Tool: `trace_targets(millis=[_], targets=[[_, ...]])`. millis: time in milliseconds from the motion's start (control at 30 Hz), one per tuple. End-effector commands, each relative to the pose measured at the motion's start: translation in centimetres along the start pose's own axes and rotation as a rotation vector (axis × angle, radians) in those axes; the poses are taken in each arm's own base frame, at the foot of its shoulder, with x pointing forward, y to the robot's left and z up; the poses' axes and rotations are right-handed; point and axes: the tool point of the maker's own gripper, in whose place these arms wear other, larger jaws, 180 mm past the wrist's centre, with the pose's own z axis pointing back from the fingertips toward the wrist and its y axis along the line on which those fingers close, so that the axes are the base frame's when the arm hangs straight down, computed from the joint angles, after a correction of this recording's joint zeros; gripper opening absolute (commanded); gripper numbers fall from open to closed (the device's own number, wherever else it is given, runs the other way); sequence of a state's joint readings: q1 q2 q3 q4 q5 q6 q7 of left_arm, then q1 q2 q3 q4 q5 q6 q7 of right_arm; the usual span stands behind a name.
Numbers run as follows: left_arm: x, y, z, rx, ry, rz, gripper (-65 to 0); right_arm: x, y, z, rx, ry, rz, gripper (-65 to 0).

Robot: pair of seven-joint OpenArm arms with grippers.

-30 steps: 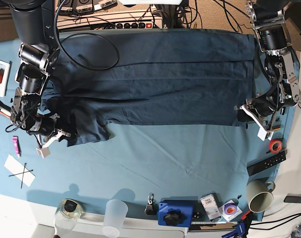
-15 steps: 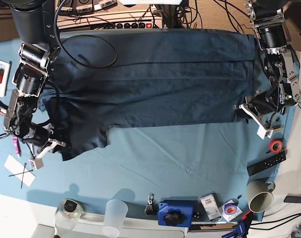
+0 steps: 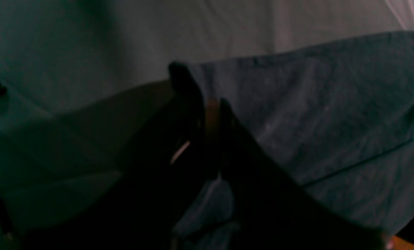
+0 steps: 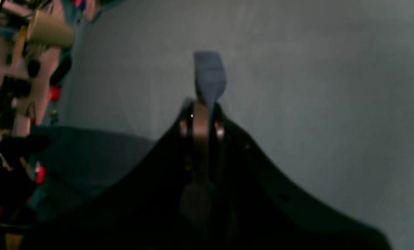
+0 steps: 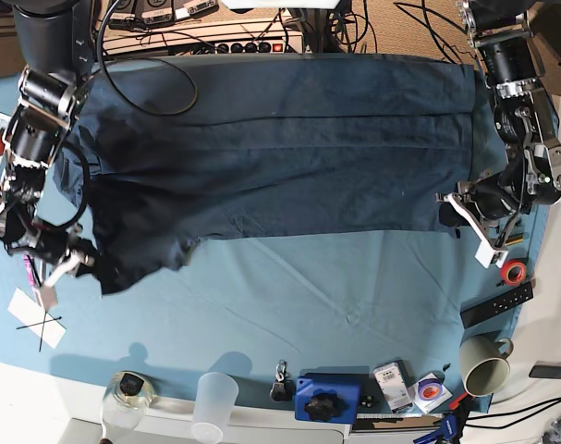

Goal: Fold the T-shirt properly
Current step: 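Lift the hem and fold it toward the folded edge with both grippers, then pull the held hem over the folded edge toward the robot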

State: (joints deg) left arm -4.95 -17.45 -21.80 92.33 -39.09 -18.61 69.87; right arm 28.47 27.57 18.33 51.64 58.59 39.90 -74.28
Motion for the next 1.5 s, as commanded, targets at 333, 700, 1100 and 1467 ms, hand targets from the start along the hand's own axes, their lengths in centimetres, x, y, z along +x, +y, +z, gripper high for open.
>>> trace_targets(millis=[333, 700, 1100, 1467], targets=[[0.6, 0.2, 3.3, 0.033, -0.096, -0.034, -65.0, 2.5, 2.5, 6.8, -0.085, -0.145, 0.241, -65.0], [-2.5, 0.3, 4.9, -0.025, -0.082, 0.011, -65.0, -2.4, 3.0, 8.1, -0.053, -0.077, 0.224, -65.0], [-5.5, -0.7, 7.2, -0.109, -0.067, 0.011, -65.0, -7.0, 2.8, 11.5, -0.117, -0.033, 0.231, -65.0], [-8.1, -1.2, 7.9, -0.102, -0.005, 0.003, -65.0, -8.5, 2.2, 15.8, -0.155, -0.099, 0.173, -65.0]])
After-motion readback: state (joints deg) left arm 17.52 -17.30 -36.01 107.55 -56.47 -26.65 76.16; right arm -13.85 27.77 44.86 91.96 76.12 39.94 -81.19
